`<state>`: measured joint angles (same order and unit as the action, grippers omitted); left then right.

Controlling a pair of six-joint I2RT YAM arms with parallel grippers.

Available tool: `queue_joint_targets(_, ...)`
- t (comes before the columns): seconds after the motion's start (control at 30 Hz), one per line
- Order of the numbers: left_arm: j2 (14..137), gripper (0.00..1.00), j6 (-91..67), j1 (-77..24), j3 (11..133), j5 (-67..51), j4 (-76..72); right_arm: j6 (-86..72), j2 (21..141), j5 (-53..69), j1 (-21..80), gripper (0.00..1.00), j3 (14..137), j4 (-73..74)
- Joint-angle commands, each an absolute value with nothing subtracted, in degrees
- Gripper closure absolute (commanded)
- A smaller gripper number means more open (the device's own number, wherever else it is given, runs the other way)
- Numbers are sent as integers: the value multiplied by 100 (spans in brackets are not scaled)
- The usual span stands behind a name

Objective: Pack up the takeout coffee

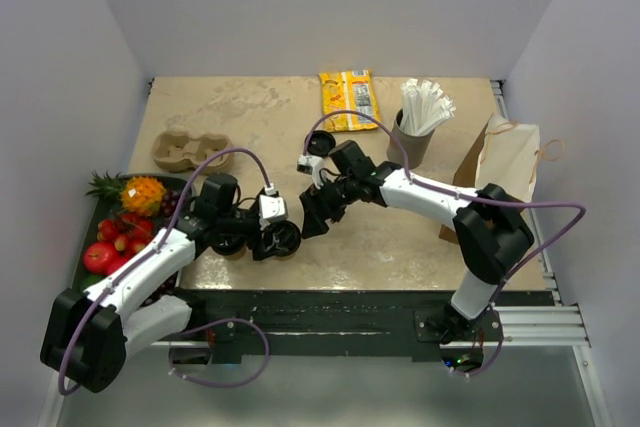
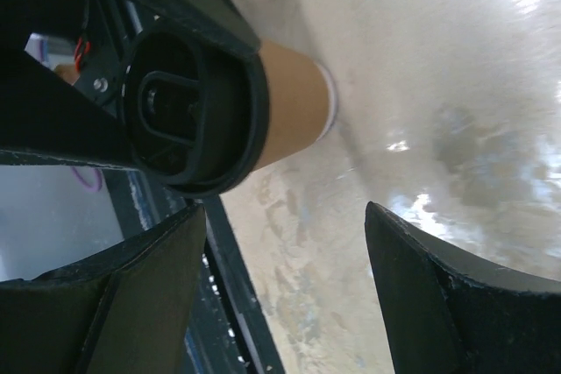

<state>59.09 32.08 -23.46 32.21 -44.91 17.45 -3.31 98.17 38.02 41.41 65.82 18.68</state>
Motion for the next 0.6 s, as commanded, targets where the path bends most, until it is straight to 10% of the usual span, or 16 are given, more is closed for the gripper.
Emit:
queue_joint_targets(0.0, 6029, 12, 3033, -2461, 3129, -4210, 1336, -545, 9914, 4148, 4201, 24, 6609, 1485)
queue_joint_targets(0.57, 6354, 14, 2988, -2478, 3234, -3894, 1353, -748, 10608, 3211, 4464, 27, 7040, 1950)
